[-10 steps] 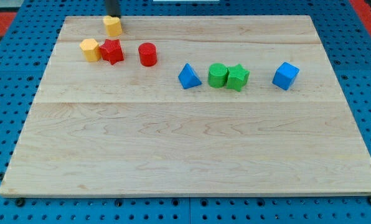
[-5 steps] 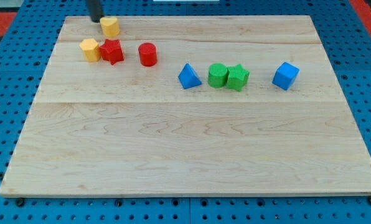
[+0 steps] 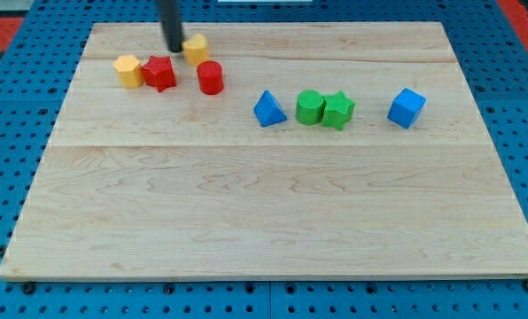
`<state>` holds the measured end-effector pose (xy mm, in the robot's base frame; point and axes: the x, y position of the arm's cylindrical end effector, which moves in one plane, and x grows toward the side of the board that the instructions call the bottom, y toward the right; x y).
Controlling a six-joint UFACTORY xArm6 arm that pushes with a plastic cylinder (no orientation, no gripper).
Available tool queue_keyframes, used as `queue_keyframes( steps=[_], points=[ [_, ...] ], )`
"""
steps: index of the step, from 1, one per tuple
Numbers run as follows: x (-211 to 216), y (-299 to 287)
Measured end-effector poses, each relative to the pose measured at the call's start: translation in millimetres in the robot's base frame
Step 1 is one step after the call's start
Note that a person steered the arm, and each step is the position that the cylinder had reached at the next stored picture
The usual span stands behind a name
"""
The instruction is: Push the yellow heart closer to the blue triangle
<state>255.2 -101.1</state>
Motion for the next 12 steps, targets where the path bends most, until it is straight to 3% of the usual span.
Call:
queue_keyframes(
  steps=[1,2,3,4,5,6,8,9,10,11,12],
  points=[
    [0,63],
    [-36,65],
    [-24,110],
    [-1,109],
    [-41,116],
    [-31,55],
    [37,72],
    [45,75],
    [7,90],
    [21,135],
    [51,141]
  ],
)
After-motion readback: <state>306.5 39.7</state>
